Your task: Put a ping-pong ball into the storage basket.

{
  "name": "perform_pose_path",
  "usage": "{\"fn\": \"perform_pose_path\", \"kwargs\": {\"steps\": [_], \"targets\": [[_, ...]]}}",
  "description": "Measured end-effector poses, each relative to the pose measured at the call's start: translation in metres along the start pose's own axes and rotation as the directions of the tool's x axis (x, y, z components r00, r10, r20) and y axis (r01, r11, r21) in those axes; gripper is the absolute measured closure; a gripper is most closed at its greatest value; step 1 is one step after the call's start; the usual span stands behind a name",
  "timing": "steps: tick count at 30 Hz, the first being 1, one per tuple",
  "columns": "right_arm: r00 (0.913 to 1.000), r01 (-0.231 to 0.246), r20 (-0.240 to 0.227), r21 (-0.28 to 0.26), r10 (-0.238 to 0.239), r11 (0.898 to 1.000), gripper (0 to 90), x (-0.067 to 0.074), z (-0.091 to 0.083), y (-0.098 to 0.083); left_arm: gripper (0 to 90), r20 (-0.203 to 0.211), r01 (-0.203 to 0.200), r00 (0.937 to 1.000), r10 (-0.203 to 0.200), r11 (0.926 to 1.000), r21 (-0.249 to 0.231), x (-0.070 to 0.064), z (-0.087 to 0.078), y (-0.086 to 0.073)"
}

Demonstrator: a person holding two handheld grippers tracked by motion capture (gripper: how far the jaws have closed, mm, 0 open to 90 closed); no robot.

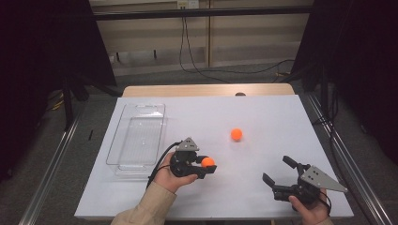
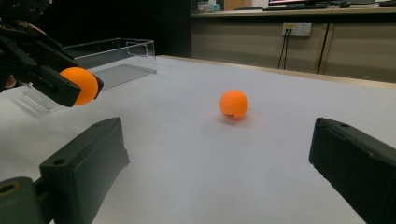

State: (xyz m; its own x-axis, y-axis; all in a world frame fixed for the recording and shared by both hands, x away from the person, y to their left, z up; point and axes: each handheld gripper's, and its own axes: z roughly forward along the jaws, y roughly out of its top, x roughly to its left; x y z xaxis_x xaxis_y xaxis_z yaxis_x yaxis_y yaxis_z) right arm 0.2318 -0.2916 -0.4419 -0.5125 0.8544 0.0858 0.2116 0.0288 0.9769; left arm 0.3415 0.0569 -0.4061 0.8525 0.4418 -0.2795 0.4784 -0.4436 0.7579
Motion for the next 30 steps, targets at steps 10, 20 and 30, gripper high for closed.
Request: {"fn": "perform_pose_path", "kwargs": {"steps": [10,20,30], "targets": [[1.0,0.0,0.001,-0.001,0.0,1.0,3.0,-0.0002,-0.0003,0.0001,50.8,-0.001,0.012,0.9999,-0.012,0.9999,0.001,0.0019,-0.0015,0.0001],[1.0,-0.001,0.001,-0.003,0.001,1.0,3.0,-0.0002,-0.001,0.0003,50.8,-0.003,0.022,0.9997,-0.022,0.9997,-0.002,0.0039,-0.0034,0.0002],[1.0,0.0,-0.001,-0.004,0.0,1.0,3.0,0.0002,-0.001,0.0005,50.8,-0.005,0.041,0.9991,-0.041,0.9991,-0.002,0.0063,-0.0058,0.0003]]}}
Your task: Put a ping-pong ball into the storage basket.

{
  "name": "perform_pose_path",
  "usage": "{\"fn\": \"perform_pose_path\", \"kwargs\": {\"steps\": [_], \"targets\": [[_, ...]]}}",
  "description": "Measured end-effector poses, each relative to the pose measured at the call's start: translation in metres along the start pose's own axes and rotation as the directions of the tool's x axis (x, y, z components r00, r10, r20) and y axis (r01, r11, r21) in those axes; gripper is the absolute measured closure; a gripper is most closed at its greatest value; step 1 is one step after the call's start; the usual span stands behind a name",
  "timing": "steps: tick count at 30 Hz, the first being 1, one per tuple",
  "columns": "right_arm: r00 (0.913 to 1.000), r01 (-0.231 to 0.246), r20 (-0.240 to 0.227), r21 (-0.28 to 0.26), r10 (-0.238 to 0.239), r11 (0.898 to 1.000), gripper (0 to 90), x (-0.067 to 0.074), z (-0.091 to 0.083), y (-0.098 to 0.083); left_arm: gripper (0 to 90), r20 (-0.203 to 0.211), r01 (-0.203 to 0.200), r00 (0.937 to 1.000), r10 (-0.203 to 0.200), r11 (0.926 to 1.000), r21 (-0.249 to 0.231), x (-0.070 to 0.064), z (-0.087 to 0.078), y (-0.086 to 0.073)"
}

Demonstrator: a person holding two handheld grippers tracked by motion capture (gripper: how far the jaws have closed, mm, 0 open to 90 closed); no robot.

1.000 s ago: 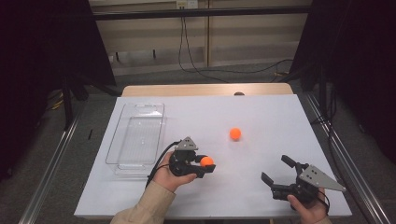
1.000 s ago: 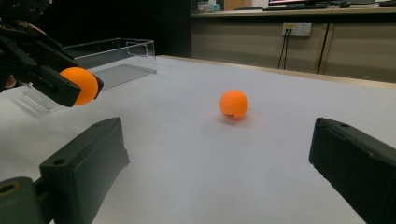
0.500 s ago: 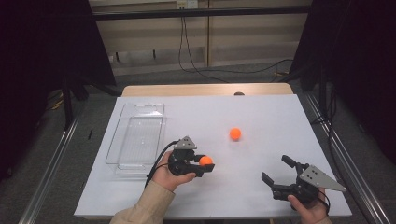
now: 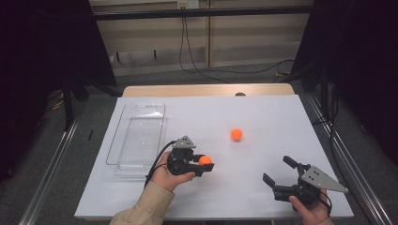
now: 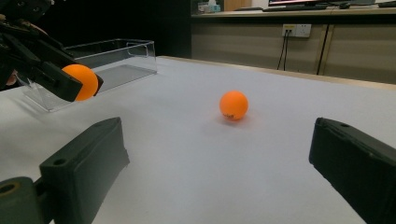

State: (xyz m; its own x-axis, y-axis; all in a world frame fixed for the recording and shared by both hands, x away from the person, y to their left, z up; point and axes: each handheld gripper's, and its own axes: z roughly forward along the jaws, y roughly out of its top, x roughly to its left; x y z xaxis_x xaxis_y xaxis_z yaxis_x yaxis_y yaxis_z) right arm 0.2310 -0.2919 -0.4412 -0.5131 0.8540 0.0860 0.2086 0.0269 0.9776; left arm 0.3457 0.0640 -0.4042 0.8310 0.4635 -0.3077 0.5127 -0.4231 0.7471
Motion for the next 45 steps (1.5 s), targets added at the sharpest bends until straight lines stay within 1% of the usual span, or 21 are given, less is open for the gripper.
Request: {"fn": "perform_pose_path", "kwargs": {"steps": [7,18,25,38,41,45], "targets": [[1.0,0.0,-0.001,0.0,0.0,1.0,3.0,0.0,0.0,0.0,50.8,-0.005,0.015,0.9999,-0.015,0.9999,-0.005,0.001,-0.002,0.001],[1.0,0.0,-0.003,-0.001,0.0,1.0,3.0,0.0,0.0,0.0,50.8,-0.019,0.023,0.9995,-0.024,0.9996,-0.016,0.005,-0.009,0.002],[1.0,-0.004,-0.003,-0.005,0.004,1.0,3.0,0.0,0.0,0.0,50.8,-0.029,0.04,0.9988,-0.041,0.9988,-0.027,0.007,-0.014,0.003],[1.0,-0.001,-0.006,-0.004,0.001,1.0,3.0,0.0,0.0,0.0,50.8,-0.045,0.051,0.9976,-0.053,0.9977,-0.045,0.011,-0.021,0.004],[1.0,-0.002,-0.006,-0.003,0.002,1.0,3.0,0.0,0.0,0.0,50.8,-0.051,0.042,0.9977,-0.044,0.9982,-0.042,0.011,-0.022,0.004],[1.0,0.0,-0.007,-0.003,0.0,1.0,3.0,0.0,0.0,0.001,50.8,-0.055,0.045,0.9974,-0.048,0.9979,-0.046,0.012,-0.023,0.004]]}}
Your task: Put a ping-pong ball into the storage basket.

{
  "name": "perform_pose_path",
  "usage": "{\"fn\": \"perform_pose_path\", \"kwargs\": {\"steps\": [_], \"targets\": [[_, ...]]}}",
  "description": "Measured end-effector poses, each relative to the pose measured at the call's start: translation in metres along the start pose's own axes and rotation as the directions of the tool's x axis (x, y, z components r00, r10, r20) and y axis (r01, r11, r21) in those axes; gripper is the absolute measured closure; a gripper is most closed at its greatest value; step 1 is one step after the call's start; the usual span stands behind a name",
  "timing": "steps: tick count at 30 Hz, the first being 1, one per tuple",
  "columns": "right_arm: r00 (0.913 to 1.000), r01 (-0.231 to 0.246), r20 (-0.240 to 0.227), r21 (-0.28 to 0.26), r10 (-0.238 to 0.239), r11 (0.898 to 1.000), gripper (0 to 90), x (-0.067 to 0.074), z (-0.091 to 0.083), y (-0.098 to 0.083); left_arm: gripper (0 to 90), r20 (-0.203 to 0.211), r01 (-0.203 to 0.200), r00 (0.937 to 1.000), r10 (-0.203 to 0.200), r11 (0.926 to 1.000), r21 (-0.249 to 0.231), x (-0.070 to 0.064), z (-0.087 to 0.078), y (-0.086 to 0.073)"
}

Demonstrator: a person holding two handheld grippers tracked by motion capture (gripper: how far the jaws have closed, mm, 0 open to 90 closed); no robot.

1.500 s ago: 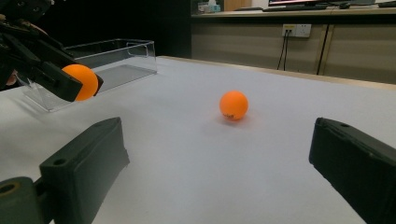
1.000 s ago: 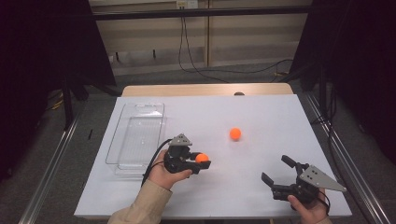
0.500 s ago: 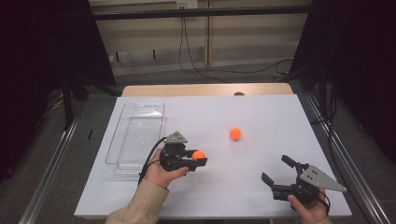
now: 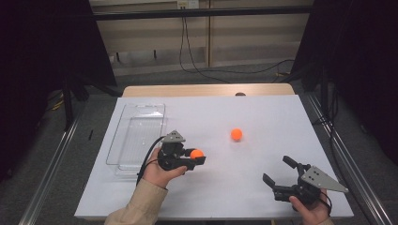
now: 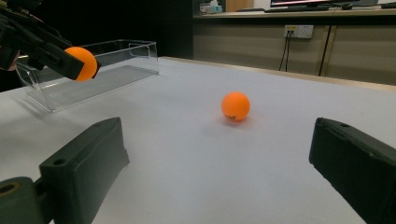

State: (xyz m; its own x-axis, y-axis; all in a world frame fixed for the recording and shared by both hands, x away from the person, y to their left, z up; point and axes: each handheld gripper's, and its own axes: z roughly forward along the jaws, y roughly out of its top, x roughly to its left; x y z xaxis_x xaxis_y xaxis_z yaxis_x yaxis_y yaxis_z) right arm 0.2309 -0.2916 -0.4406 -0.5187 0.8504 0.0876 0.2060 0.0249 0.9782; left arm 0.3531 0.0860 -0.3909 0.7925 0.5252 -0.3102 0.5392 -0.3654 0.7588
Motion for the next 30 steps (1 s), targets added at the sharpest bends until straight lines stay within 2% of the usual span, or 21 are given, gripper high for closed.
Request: {"fn": "perform_pose_path", "kwargs": {"steps": [30], "targets": [[1.0,0.002,0.0,0.001,-0.002,1.0,3.0,0.0,0.0,0.0,50.8,-0.018,0.024,0.9995,-0.024,0.9995,-0.019,0.008,-0.012,0.002]]}}
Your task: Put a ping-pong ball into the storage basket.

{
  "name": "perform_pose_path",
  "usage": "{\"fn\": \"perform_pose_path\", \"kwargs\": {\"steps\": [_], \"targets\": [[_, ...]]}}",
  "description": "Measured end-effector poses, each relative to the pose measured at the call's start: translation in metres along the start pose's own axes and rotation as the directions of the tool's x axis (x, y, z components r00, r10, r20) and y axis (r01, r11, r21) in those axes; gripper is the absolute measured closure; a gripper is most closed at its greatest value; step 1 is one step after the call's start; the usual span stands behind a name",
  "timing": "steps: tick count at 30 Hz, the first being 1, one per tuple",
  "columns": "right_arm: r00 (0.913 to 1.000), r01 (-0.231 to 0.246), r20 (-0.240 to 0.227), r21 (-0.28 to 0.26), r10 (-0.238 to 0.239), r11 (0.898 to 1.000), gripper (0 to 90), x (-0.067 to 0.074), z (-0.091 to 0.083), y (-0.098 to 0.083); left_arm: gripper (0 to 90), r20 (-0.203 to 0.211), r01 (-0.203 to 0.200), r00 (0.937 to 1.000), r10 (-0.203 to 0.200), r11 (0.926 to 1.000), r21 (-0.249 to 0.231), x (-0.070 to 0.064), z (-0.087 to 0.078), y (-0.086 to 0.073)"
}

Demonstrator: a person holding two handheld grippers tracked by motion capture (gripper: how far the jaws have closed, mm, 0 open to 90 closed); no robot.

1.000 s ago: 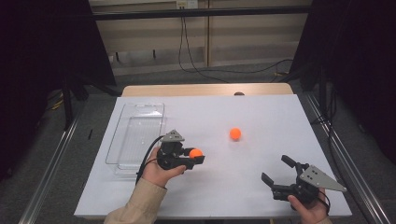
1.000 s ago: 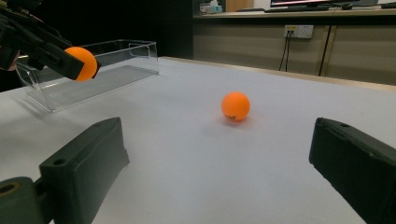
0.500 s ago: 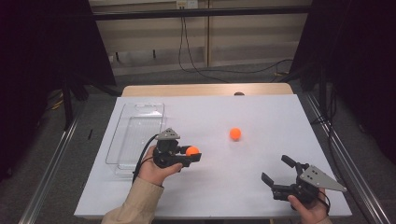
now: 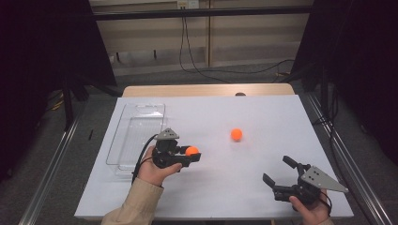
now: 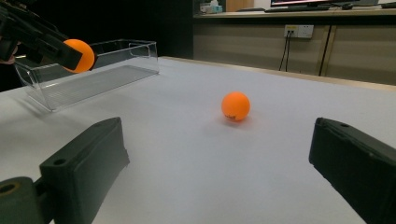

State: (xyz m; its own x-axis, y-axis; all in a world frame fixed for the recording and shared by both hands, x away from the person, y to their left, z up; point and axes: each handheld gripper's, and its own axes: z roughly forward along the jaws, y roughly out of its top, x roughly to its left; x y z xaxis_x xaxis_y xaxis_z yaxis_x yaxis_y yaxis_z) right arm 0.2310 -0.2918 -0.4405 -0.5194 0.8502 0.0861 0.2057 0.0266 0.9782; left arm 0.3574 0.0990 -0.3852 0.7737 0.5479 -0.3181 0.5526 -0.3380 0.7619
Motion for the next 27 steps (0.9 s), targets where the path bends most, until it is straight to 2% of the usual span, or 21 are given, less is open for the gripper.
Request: {"fn": "perform_pose_path", "kwargs": {"steps": [27], "targets": [[1.0,-0.002,0.001,0.001,0.002,1.0,3.1,-0.0002,-0.0003,0.0,50.8,-0.014,0.017,0.9998,-0.017,0.9998,-0.013,0.0065,-0.0099,0.0013]]}}
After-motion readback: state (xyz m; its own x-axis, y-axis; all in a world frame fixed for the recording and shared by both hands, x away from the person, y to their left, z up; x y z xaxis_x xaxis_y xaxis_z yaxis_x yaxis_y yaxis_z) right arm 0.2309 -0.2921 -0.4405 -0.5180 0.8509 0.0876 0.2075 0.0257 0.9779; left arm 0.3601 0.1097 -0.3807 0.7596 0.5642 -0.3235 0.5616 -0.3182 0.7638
